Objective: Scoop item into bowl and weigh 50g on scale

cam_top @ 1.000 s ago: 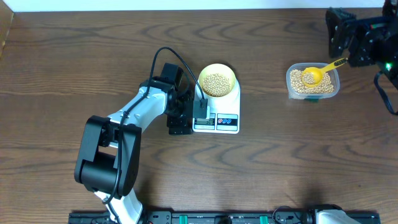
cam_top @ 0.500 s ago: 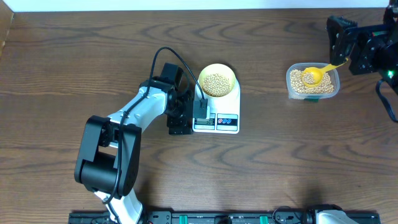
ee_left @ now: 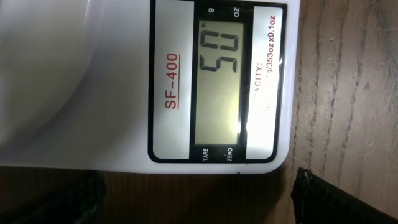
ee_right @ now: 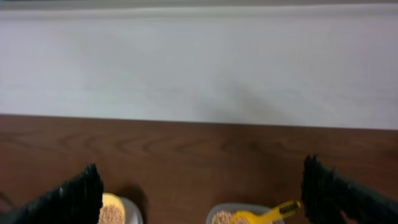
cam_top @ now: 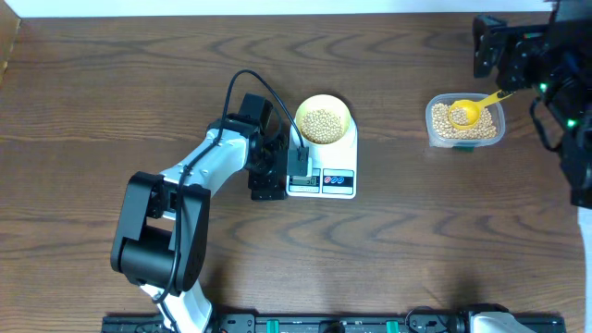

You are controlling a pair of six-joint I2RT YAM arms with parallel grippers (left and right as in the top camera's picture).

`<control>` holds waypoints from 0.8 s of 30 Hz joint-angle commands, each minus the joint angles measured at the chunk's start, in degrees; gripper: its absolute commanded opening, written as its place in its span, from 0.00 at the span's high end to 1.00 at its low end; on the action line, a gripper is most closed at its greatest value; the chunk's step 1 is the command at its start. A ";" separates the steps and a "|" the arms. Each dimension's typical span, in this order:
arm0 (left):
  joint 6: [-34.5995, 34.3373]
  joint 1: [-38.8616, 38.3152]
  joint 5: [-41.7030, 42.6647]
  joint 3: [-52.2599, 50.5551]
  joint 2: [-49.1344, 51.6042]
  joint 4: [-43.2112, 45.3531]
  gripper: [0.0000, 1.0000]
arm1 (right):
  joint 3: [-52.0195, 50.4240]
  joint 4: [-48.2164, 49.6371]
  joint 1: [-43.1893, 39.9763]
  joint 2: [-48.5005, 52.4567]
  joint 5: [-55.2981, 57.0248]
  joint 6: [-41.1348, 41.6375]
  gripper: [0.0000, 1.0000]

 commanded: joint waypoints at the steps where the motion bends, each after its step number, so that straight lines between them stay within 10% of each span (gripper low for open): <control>1: -0.50 0.04 -0.13 -0.72 0.35 -0.13 0.02 | -4.17 3.54 0.17 -3.39 0.87 0.79 0.01; 24: -0.50 0.04 -0.13 -0.72 0.35 -0.13 0.02 | -46.51 39.47 0.22 -30.25 -1.79 0.83 0.01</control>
